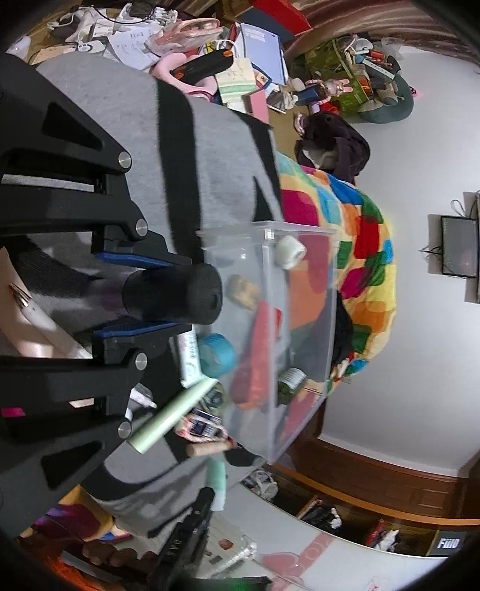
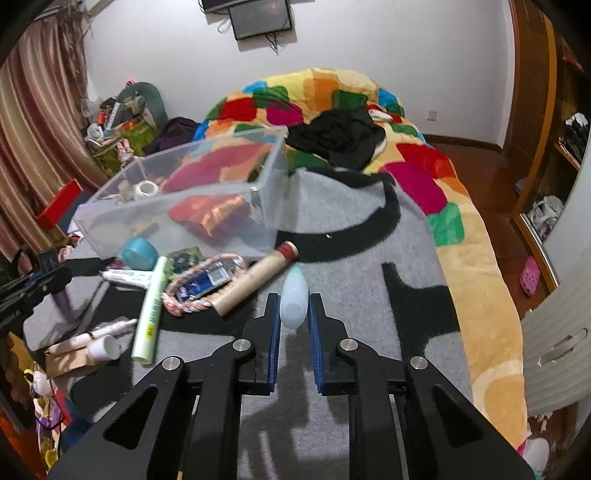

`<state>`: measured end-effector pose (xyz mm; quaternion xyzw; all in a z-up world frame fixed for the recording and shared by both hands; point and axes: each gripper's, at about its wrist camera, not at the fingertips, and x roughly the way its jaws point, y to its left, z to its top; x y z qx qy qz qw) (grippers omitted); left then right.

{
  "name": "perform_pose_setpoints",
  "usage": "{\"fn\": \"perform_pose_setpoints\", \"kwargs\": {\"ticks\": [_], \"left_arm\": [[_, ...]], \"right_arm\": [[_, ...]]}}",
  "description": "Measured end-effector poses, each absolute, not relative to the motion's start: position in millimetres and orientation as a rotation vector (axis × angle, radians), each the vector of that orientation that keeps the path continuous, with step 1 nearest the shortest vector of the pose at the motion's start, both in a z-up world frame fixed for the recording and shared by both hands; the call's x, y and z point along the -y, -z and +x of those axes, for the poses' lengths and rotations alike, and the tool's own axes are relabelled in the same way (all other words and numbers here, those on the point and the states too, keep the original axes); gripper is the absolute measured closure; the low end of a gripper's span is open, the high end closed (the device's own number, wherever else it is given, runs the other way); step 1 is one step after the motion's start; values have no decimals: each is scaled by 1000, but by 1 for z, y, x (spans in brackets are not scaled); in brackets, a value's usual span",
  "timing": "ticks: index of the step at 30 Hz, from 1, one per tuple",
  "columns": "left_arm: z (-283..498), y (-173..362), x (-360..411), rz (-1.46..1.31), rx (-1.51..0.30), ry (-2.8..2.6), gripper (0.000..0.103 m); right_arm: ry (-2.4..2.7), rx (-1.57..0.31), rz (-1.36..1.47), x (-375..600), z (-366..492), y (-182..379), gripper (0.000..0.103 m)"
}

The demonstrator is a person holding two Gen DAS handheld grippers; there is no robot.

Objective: Organize objects
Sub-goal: 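Place the mint-green bottle and purple tube into the clear box and release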

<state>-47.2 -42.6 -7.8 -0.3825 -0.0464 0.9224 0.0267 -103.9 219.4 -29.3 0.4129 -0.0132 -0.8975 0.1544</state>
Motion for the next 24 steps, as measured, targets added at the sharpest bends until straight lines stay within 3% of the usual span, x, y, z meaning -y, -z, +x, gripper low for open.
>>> {"fn": "perform_pose_setpoints", "kwargs": {"ticks": [13, 24], "left_arm": [[-80, -34, 49, -1057, 252, -2863, 78], [-116, -64, 56, -987, 265, -2956, 78]], "right_arm": [[2554, 61, 929, -197, -103, -30, 90], [2473, 58, 903, -149, -152, -38, 90]]}}
